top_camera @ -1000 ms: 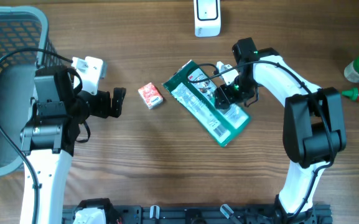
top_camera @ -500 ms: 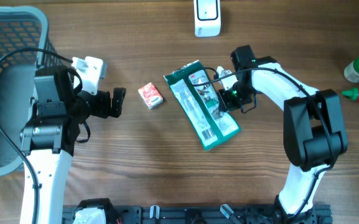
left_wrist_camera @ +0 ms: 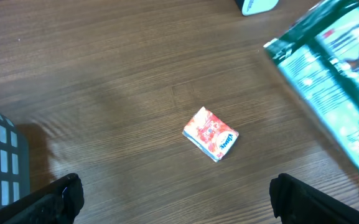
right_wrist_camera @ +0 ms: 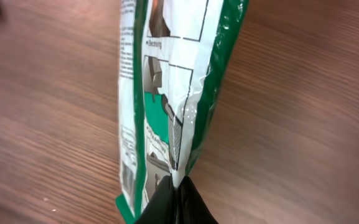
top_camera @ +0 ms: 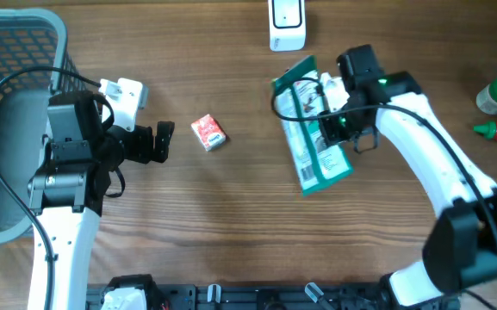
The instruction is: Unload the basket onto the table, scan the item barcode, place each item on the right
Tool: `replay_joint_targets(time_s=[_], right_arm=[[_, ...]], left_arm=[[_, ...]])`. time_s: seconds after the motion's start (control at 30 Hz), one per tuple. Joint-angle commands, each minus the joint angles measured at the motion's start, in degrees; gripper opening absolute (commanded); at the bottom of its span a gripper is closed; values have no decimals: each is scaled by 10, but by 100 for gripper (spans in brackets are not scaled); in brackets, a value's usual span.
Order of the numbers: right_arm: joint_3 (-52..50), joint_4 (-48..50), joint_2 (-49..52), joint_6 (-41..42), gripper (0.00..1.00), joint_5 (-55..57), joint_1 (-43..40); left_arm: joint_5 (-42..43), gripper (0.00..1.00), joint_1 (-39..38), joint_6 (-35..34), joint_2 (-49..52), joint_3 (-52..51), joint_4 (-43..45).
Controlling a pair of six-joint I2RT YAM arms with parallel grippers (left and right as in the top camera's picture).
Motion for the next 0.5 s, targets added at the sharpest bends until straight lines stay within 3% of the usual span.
replay_joint_targets(time_s=[0.0, 0.13, 0.47], right_arm=[[10, -22, -32, 86, 4, 148, 19], [10, -36, -33, 122, 4, 219, 57], [10, 36, -33, 90, 4, 260, 216]], left_arm=[[11, 100, 3, -5, 1, -4, 1], [11, 100, 3, -5, 1, -4, 1], [11, 100, 3, -5, 1, -4, 1]])
